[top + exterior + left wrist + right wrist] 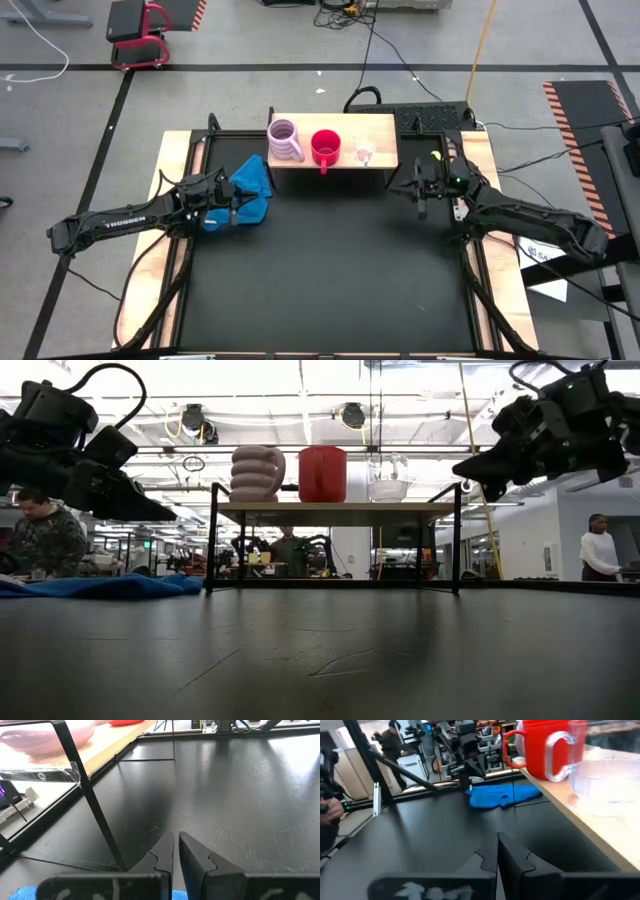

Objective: Stack small to large cups/mugs on shelf
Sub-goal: Return to Home Position

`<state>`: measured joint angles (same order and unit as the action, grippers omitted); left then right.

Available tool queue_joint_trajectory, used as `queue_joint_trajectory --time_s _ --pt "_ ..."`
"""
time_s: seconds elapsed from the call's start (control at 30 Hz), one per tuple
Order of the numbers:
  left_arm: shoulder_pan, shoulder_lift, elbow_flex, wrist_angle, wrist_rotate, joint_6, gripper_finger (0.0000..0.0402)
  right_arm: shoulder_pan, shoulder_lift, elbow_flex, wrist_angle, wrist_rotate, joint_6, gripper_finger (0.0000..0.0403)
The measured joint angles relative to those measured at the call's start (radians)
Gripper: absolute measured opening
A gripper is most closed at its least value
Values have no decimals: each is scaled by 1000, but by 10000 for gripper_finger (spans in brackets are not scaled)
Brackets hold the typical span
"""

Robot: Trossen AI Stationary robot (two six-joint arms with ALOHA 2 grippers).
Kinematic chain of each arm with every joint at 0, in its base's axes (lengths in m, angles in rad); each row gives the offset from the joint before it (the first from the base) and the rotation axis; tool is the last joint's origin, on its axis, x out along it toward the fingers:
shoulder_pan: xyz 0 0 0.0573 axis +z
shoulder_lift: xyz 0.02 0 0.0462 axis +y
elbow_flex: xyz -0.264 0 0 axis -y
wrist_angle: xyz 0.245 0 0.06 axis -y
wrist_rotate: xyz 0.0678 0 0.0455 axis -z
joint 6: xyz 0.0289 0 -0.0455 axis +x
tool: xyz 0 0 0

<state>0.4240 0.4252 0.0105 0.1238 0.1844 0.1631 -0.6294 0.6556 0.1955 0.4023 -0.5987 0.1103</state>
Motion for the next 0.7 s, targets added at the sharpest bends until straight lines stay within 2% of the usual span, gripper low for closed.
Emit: queue_joint_trajectory --time_s 0.3,0.53,0.7 --pt "0 0 0 0 0 -16 31 134 -64 0 -152 30 -126 0" --pt "0 0 0 0 0 -16 31 213 -113 -2 -140 79 -149 0" --pt "0 0 0 0 0 -15 31 258 -120 -104 6 97 -102 0"
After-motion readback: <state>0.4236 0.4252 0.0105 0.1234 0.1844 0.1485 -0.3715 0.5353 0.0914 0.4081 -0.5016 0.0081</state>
